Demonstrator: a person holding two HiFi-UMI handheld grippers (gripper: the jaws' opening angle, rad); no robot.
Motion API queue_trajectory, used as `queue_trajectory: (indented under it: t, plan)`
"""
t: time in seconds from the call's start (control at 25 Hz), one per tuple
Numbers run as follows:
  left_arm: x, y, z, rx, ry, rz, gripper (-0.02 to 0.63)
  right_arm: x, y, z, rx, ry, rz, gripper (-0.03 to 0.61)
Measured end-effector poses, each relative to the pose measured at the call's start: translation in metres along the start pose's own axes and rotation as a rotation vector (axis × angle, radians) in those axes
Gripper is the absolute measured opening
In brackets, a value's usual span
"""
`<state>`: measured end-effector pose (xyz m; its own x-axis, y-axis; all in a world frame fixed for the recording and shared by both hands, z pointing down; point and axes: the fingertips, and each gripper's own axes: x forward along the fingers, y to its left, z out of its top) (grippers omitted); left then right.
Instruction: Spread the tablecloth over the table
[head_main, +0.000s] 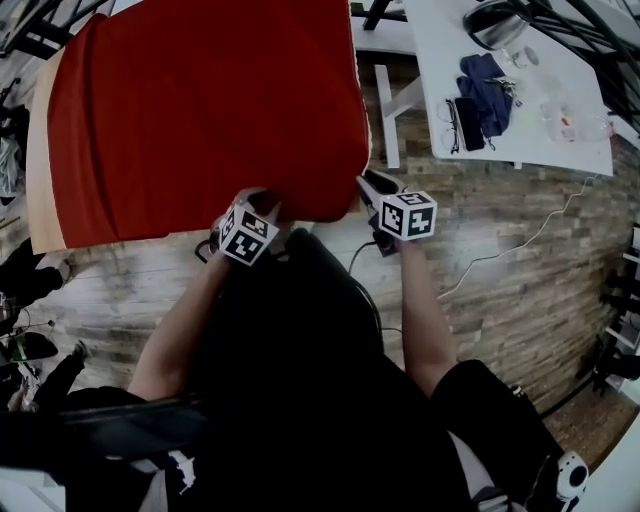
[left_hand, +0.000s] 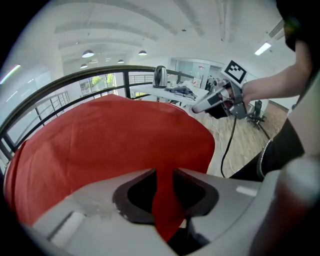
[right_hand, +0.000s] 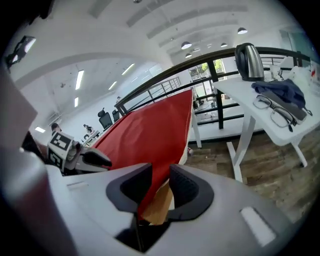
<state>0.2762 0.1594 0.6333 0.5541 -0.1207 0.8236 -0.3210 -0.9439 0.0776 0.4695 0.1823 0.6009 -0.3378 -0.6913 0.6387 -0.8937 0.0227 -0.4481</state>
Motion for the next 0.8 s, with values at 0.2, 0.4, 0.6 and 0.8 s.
queue_trajectory:
  t: [0.2,0.4,0.6,0.8]
  plan:
    - [0.002,-0.018,0.002,0.043,-0.015,-0.044,0.106,-0.01,0.033,-0.06,-0.03,0.064,-0.019,0.115]
    - [-0.009,-0.015,0.009,0.073,-0.06,-0.045,0.107,0.0,0.052,-0.089,-0.106,0.08,-0.139,0.151]
    - [-0.016,-0.015,0.01,0.089,-0.071,-0.061,0.107,0.003,0.05,-0.087,-0.142,0.04,-0.321,0.126]
    - [-0.02,-0.042,0.004,0.144,-0.076,-0.125,0.111,0.01,0.071,-0.084,-0.171,0.0,-0.383,0.033]
